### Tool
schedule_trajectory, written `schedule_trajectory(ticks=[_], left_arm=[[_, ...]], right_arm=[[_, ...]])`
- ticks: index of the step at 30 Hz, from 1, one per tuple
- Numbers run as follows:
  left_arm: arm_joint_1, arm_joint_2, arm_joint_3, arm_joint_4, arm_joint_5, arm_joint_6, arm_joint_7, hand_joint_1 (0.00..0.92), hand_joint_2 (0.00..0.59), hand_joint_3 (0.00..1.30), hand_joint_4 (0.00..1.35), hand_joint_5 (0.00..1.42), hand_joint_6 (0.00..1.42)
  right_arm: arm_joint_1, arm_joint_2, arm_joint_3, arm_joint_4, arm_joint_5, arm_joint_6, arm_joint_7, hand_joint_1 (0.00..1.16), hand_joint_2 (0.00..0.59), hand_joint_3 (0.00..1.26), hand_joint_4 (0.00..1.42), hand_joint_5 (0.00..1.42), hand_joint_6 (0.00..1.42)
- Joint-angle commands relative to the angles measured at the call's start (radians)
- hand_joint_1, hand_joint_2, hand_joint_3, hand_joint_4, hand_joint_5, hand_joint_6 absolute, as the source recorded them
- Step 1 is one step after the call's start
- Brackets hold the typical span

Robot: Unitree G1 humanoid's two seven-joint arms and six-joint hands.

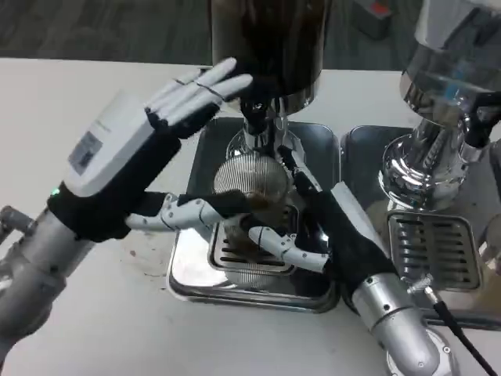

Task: Grasp the cup under the faucet to collect the drink, then remove the cup.

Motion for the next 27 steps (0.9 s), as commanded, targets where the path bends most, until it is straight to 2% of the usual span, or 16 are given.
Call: schedule_trajectory(ticks=[1, 5, 9, 13, 14, 19, 22, 27], left_arm=[[0.015, 0.004, 0.047, -0.005, -0.056, -0.013, 0.025, 0.000, 0.158, 0.18, 0.07, 0.25, 0.15], [0.025, 0.008, 0.078, -0.012, -0.075, -0.011, 0.022, 0.000, 0.153, 0.16, 0.06, 0.24, 0.14], [0.066, 0.006, 0.135, -0.032, -0.124, 0.002, 0.028, 0.000, 0.153, 0.16, 0.07, 0.25, 0.15], [0.131, -0.023, 0.182, 0.031, -0.192, 0.004, 0.045, 0.000, 0.154, 0.16, 0.07, 0.26, 0.15], [0.150, -0.019, 0.188, 0.052, -0.183, 0.005, 0.050, 0.000, 0.154, 0.17, 0.07, 0.26, 0.15], [0.200, -0.002, 0.208, 0.100, -0.138, 0.012, 0.072, 0.000, 0.155, 0.17, 0.06, 0.26, 0.15], [0.222, -0.012, 0.214, 0.145, -0.166, 0.047, 0.072, 0.000, 0.156, 0.17, 0.06, 0.26, 0.14], [0.243, -0.015, 0.193, 0.201, -0.159, 0.067, 0.068, 0.000, 0.156, 0.17, 0.06, 0.26, 0.14]], right_arm=[[-0.010, 0.008, -0.002, 0.015, 0.012, -0.023, -0.001, 0.62, 0.264, 0.00, 0.00, 0.00, 0.00], [-0.015, 0.012, -0.003, 0.026, 0.019, -0.031, -0.002, 0.62, 0.266, 0.00, 0.00, 0.00, 0.00], [-0.017, 0.011, 0.001, 0.031, 0.018, -0.036, 0.001, 0.62, 0.266, 0.00, 0.00, 0.00, 0.00], [-0.016, 0.012, 0.004, 0.026, 0.015, -0.038, -0.003, 0.62, 0.262, 0.00, 0.00, 0.00, 0.00], [-0.016, 0.012, 0.004, 0.025, 0.015, -0.038, -0.003, 0.62, 0.261, 0.00, 0.00, 0.00, 0.00], [-0.012, 0.009, 0.004, 0.017, 0.019, -0.035, 0.006, 0.64, 0.254, 0.00, 0.00, 0.00, 0.00], [-0.016, 0.011, 0.003, 0.019, 0.022, -0.033, 0.009, 0.67, 0.250, 0.00, 0.00, 0.00, 0.00], [-0.023, 0.016, 0.007, 0.026, 0.019, -0.034, 0.008, 0.71, 0.231, 0.00, 0.00, 0.00, 0.00]])
